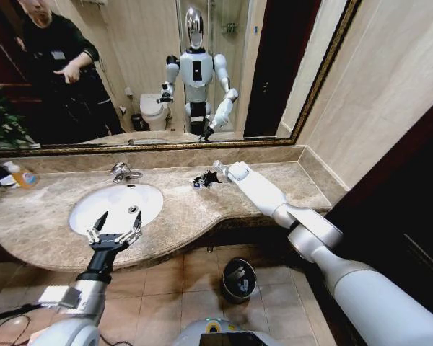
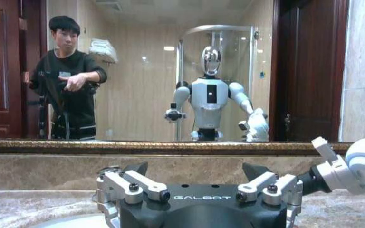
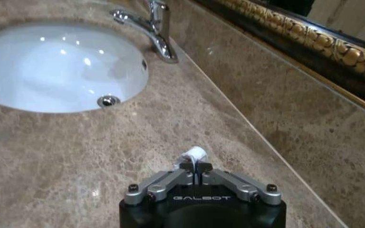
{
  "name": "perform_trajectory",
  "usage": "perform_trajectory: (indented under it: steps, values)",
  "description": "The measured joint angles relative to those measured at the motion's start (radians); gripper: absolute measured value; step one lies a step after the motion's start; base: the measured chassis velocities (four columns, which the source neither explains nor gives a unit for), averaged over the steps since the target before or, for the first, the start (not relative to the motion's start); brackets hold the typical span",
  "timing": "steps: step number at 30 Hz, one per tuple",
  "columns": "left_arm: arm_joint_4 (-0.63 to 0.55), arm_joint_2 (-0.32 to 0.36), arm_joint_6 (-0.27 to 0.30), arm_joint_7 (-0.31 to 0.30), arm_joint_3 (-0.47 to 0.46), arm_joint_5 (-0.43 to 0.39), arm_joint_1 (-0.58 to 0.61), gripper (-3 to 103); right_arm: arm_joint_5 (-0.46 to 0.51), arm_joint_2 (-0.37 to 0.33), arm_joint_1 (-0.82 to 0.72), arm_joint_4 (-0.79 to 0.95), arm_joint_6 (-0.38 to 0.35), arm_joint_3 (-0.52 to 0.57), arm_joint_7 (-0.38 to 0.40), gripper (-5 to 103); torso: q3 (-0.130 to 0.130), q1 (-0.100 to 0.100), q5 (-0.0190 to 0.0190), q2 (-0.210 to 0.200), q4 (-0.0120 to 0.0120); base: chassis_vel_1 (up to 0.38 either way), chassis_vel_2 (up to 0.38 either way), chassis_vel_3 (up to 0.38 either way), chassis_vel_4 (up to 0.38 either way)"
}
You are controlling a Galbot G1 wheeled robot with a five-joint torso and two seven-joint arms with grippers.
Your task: Pick up the trash from the sink and place it in the trash bin.
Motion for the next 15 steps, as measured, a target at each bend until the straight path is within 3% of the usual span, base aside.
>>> perform_trajectory:
  steps: [8,15]
  values:
    - [0.000,0.000,0.000,0.000,0.000,0.000,0.000,100,0.066,-0.069,-0.041,0.092,-0.031,-0.015,0.020,1,0.000,0.000,0.0002,0.000,-0.0002,0.000,0.000,0.000,0.000]
    - [0.000,0.000,0.000,0.000,0.000,0.000,0.000,100,0.194,-0.174,-0.074,0.261,-0.070,-0.011,0.104,1,0.000,0.000,0.0002,0.000,0.0001,0.000,0.000,0.000,0.000]
